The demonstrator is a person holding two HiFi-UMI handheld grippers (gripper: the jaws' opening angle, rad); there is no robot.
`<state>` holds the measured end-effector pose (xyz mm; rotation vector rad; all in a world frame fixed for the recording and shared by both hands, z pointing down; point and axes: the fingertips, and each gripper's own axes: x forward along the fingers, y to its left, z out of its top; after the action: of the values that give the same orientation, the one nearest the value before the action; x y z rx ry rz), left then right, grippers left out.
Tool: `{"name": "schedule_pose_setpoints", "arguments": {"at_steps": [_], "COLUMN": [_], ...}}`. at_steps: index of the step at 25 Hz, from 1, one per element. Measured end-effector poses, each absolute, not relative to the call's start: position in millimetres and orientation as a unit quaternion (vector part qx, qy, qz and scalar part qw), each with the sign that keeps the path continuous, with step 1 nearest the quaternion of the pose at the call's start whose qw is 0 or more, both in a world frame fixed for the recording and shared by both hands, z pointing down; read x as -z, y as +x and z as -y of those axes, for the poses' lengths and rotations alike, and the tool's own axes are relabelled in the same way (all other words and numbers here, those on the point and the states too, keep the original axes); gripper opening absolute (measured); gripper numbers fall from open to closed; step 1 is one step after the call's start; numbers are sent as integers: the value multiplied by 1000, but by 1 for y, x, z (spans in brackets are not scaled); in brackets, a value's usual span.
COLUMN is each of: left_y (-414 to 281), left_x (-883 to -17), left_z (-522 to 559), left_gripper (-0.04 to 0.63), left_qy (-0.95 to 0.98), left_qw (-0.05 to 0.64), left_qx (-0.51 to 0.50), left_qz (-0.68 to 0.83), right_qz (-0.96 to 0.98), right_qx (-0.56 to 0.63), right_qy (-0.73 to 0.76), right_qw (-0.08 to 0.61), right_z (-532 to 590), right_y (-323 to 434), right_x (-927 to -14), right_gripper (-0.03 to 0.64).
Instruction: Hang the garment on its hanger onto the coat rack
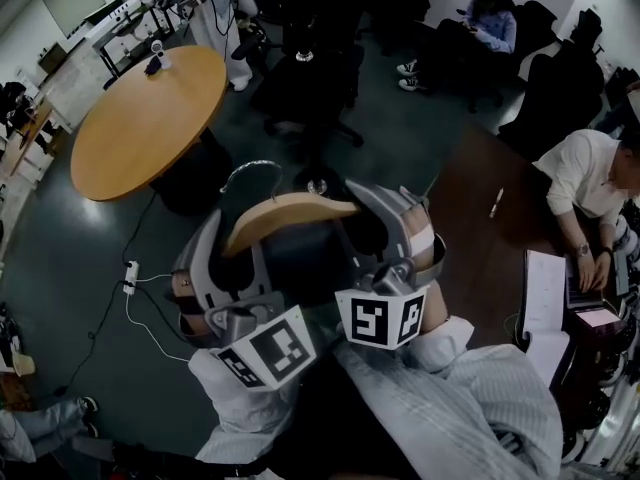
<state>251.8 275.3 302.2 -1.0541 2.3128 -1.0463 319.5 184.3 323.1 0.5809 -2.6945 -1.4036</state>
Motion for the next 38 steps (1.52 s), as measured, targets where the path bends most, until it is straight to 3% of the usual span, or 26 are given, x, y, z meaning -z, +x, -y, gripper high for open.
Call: {"name": "schedule_pose_setpoints", "arguments": {"at_steps": [8, 22, 31, 38], "left_y": [158, -120, -192, -237], "left_x": [-316, -323, -340, -331], "left_z": [-264, -243, -166, -72], "left_gripper": [109, 109, 109, 110], "left_qy": [-398, -520, -554, -553], "left_qw": [188, 227, 235, 247], "left_qx": [364, 341, 342, 334], "left_qz": [-821, -749, -722, -722], "right_qz": [866, 834, 825, 822], "right_qx": [458, 450, 444, 450], "right_qy": [196, 304, 320, 327], "right_qw": [42, 100, 144, 124], "right_z": [-176, -178, -112, -19], "right_y": [229, -29, -94, -140], "right_x": [-334, -340, -362, -352], "right_gripper": [88, 87, 84, 81]}}
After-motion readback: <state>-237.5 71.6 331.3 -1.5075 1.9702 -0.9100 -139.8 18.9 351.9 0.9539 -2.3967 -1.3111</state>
